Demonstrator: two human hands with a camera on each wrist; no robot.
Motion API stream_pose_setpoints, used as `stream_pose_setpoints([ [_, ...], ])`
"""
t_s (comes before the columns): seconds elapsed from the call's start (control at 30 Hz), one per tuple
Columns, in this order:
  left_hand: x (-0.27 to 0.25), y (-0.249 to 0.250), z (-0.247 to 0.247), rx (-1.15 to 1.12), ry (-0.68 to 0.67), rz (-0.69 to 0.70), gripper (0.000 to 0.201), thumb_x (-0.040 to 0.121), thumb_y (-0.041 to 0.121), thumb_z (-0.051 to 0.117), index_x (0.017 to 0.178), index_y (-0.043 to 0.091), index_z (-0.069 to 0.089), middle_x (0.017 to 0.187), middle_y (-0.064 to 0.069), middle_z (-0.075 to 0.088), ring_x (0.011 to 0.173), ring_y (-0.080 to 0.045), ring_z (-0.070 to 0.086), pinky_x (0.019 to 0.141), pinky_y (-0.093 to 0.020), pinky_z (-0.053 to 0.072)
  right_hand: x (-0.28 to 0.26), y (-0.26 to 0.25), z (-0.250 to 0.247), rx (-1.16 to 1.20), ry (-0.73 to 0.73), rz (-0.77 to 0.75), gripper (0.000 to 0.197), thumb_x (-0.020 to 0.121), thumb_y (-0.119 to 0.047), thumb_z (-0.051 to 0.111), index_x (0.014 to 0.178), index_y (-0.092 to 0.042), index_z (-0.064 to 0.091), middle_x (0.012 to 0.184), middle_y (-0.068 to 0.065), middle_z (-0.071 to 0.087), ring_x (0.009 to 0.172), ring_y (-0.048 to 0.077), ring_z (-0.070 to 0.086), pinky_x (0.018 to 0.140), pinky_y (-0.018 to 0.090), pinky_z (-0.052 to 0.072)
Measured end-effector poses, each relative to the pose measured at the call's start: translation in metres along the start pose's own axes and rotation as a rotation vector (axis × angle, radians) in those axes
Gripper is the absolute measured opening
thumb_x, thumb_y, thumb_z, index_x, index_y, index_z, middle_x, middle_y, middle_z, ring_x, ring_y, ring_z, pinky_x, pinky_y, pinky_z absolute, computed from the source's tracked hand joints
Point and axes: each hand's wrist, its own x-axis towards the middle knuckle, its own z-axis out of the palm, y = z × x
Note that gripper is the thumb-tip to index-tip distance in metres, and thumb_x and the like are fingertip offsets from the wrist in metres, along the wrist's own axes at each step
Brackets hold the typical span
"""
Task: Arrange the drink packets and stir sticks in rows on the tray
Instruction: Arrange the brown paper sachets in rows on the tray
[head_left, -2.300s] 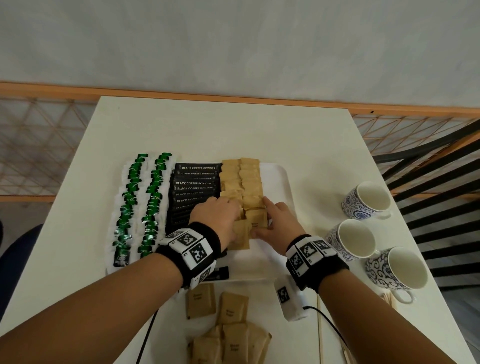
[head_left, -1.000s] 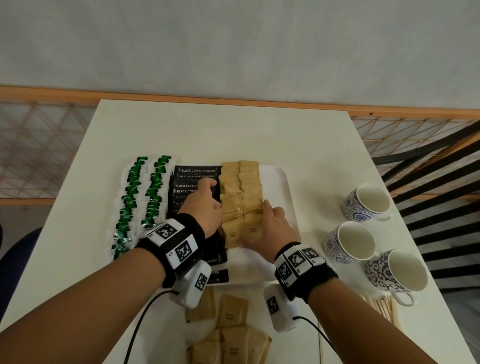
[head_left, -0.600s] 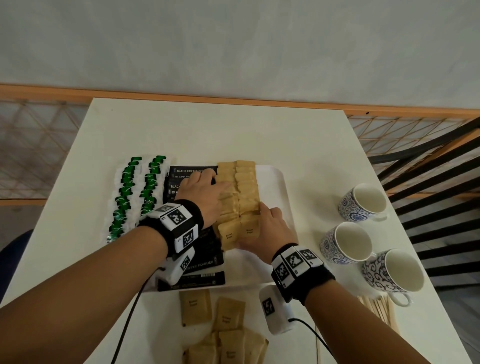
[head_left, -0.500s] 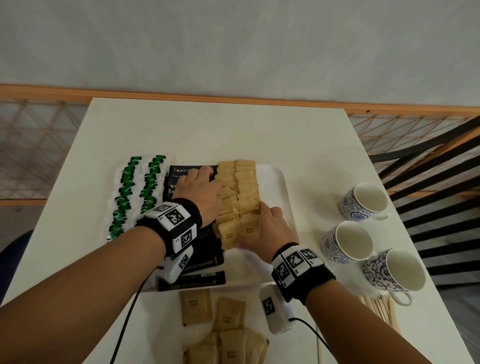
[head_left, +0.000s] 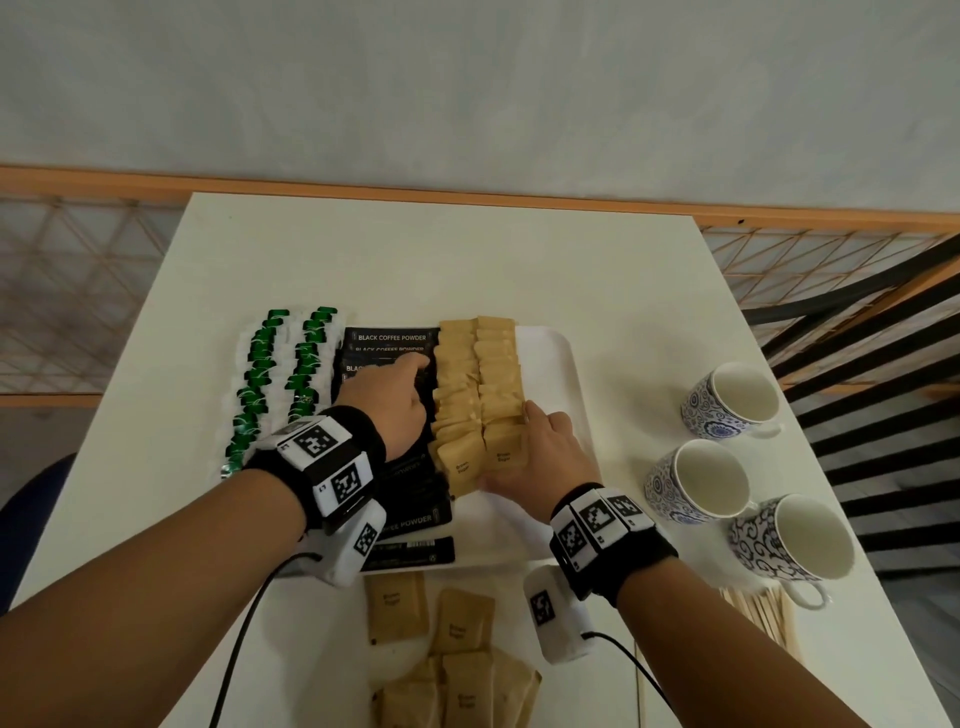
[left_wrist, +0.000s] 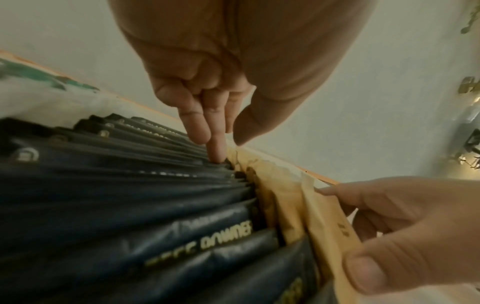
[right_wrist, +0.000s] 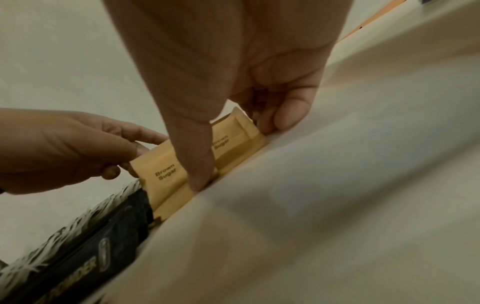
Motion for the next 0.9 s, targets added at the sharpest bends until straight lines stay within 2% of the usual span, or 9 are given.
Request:
stream_pose_setpoints([
  [0.1, -0.004, 0.004, 0.001, -0.031, 0.022, 0.019, 0.055, 0.088, 0.015, 0.049, 0.141, 0.023, 0.033, 0.094, 0.004, 0.067, 0.093, -0.019, 0.06, 0.085, -0.038, 0.05, 0.0, -0.002, -0.001, 0.006, -0.009, 0.01, 0.101, 0.063, -0.057, 0.077, 0.142, -0.023, 0.023, 0.128, -0.001, 0.036, 0.112, 0.018, 0.05, 0.09, 0.027, 0.042],
  [0.2, -0.006, 0.007, -0.003, -0.024, 0.038, 0.024, 0.06, 0.082, 0.015, 0.058, 0.138, 0.025, 0.036, 0.09, 0.007, 0.065, 0.093, -0.017, 0.058, 0.086, -0.037, 0.05, 0.0, 0.0, 0.0, 0.008, -0.011, 0.014, 0.105, 0.061, -0.058, 0.078, 0.143, -0.023, 0.022, 0.128, -0.001, 0.036, 0.114, 0.018, 0.048, 0.092, 0.029, 0.044],
  [0.37, -0.024, 0.003, -0.007, -0.023, -0.145, -0.04, 0.07, 0.076, 0.019, 0.066, 0.137, 0.03, 0.035, 0.083, 0.01, 0.066, 0.084, -0.012, 0.062, 0.084, -0.034, 0.052, 0.0, 0.002, 0.003, 0.024, -0.005, 0.012, 0.106, 0.061, -0.059, 0.077, 0.144, -0.023, 0.022, 0.127, -0.001, 0.036, 0.114, 0.018, 0.048, 0.094, 0.03, 0.044],
  [0.5, -0.036, 0.004, -0.001, -0.042, -0.209, -0.03, 0.084, 0.066, 0.043, 0.079, 0.135, 0.033, 0.033, 0.081, 0.013, 0.066, 0.076, -0.002, 0.062, 0.077, -0.026, 0.052, 0.0, 0.0, 0.003, 0.015, -0.001, 0.005, 0.104, 0.063, -0.058, 0.076, 0.144, -0.022, 0.022, 0.127, -0.001, 0.036, 0.114, 0.018, 0.048, 0.093, 0.029, 0.042],
  [0.57, -0.037, 0.007, 0.004, -0.039, -0.175, -0.019, 0.081, 0.065, 0.046, 0.08, 0.132, 0.033, 0.035, 0.078, 0.013, 0.066, 0.075, -0.003, 0.062, 0.077, -0.029, 0.053, 0.0, 0.0, 0.002, 0.013, 0.005, 0.004, 0.104, 0.064, -0.057, 0.077, 0.144, -0.022, 0.022, 0.127, 0.0, 0.036, 0.113, 0.018, 0.049, 0.093, 0.028, 0.043],
  [0.67, -0.034, 0.014, 0.008, -0.075, -0.132, -0.018, 0.069, 0.072, 0.03, 0.076, 0.129, 0.032, 0.038, 0.077, 0.012, 0.066, 0.076, -0.006, 0.062, 0.079, -0.035, 0.054, 0.0, 0.001, 0.002, 0.025, 0.004, 0.001, 0.101, 0.065, -0.055, 0.076, 0.144, -0.021, 0.023, 0.125, -0.001, 0.036, 0.11, 0.017, 0.05, 0.09, 0.026, 0.043],
  [0.77, -0.031, 0.021, 0.009, -0.107, -0.08, 0.006, 0.059, 0.076, 0.018, 0.071, 0.125, 0.03, 0.039, 0.079, 0.01, 0.065, 0.077, -0.009, 0.062, 0.081, -0.037, 0.053, 0.001, 0.003, 0.004, 0.014, 0.022, -0.014, 0.094, 0.065, -0.055, 0.076, 0.14, -0.024, 0.028, 0.117, -0.003, 0.037, 0.1, 0.016, 0.051, 0.083, 0.024, 0.044],
  [0.83, -0.03, 0.024, 0.009, -0.114, -0.07, 0.016, 0.056, 0.075, 0.022, 0.072, 0.12, 0.029, 0.038, 0.079, 0.008, 0.065, 0.075, -0.011, 0.062, 0.078, -0.038, 0.054, 0.002, 0.004, 0.006, 0.015, 0.039, -0.019, 0.091, 0.065, -0.056, 0.076, 0.138, -0.025, 0.031, 0.111, -0.006, 0.036, 0.093, 0.013, 0.05, 0.08, 0.023, 0.044],
  [0.9, -0.03, 0.023, 0.007, -0.034, -0.117, -0.006, 0.062, 0.07, 0.037, 0.076, 0.115, 0.029, 0.034, 0.081, 0.007, 0.063, 0.072, -0.013, 0.062, 0.074, -0.039, 0.054, 0.002, 0.005, 0.007, 0.019, 0.049, -0.021, 0.088, 0.065, -0.055, 0.074, 0.137, -0.026, 0.032, 0.108, -0.007, 0.034, 0.09, 0.012, 0.047, 0.079, 0.023, 0.043],
])
